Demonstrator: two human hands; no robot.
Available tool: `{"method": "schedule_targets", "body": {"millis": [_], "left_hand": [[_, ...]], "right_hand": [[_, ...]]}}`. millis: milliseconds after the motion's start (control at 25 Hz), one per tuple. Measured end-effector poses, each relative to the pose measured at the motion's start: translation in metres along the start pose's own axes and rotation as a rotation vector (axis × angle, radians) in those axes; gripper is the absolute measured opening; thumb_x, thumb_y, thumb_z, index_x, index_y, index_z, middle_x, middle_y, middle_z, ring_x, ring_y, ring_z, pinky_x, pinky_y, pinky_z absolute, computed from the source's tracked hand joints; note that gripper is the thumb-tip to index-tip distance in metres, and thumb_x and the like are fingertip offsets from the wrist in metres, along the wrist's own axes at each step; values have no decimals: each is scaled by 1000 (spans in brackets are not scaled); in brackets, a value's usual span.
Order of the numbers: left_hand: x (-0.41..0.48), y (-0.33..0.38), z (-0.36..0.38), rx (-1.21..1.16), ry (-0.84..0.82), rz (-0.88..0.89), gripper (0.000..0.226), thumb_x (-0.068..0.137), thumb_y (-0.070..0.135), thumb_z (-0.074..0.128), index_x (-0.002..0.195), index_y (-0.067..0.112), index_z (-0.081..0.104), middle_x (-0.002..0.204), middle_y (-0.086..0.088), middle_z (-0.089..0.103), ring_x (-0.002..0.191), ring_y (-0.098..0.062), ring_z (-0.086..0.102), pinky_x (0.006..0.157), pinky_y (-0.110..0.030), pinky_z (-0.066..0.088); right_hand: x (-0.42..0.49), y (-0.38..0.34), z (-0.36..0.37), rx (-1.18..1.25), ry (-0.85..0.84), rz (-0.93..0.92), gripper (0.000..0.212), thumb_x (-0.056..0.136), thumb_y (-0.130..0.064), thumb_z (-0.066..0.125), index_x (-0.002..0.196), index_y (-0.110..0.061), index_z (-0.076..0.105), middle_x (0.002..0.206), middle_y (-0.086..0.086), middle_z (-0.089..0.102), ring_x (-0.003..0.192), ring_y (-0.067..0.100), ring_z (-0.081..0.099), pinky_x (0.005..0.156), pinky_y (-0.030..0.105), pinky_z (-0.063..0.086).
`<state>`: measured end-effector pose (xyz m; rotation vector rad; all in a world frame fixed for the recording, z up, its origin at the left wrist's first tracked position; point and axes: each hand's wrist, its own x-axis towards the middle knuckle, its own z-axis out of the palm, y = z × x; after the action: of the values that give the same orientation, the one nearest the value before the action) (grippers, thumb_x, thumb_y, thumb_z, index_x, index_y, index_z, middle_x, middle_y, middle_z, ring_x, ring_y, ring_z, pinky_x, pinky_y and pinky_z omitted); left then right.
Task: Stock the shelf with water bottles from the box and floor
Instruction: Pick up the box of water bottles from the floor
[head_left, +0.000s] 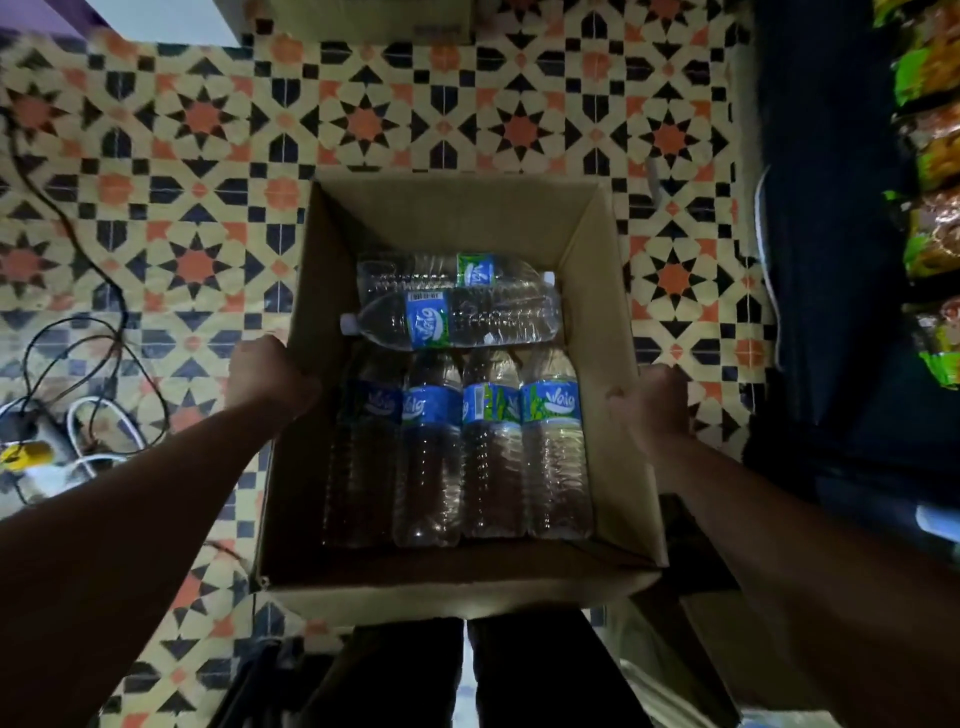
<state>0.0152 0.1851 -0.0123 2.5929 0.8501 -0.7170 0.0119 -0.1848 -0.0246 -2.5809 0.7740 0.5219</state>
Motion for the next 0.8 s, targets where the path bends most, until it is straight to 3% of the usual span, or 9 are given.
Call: {"method": "schedule_targets", "body": {"millis": [160, 320, 520, 640, 800], "left_hand": [[-4, -33, 10, 7, -28, 21, 32, 78, 11, 75, 95, -13, 65, 95, -29, 64, 87, -42, 66, 61, -39, 51], [-4, -59, 27, 14, 20, 15, 32, 80, 9, 73, 100, -15, 63, 100, -31, 64, 93, -44, 65, 65, -40, 49], [-2, -85, 61, 5, 58, 7, 31, 82, 11, 73, 103, -10, 65, 100, -29, 66, 91, -41, 67, 68, -42, 56], [-4, -97, 81, -10, 97, 9, 27, 84, 10, 71, 100, -11, 66, 96, -29, 67, 87, -39, 68, 67, -41, 55], [1, -103, 98, -43, 93, 57, 22, 86, 8, 68, 89, -14, 65, 87, -28, 67, 73, -33, 64, 62, -41, 52]], "right_hand": [[-35, 3, 21, -5, 30, 28, 21, 86, -11, 69, 94, 9, 66, 83, 17, 62, 73, 20, 52, 51, 20, 31], [-48, 13, 57, 89, 58, 21, 25, 84, -11, 69, 99, 8, 66, 96, 23, 68, 87, 31, 66, 63, 28, 41], [-47, 33, 103, 86, 22, 9, 31, 84, -18, 71, 104, 6, 67, 105, 23, 68, 95, 32, 67, 68, 29, 47], [-52, 42, 119, 71, 63, -5, 26, 85, -17, 69, 96, 6, 67, 98, 24, 68, 91, 34, 67, 65, 31, 43], [-52, 43, 124, 52, 89, -44, 29, 91, -17, 62, 102, 10, 64, 97, 21, 63, 92, 30, 59, 66, 29, 35]]}}
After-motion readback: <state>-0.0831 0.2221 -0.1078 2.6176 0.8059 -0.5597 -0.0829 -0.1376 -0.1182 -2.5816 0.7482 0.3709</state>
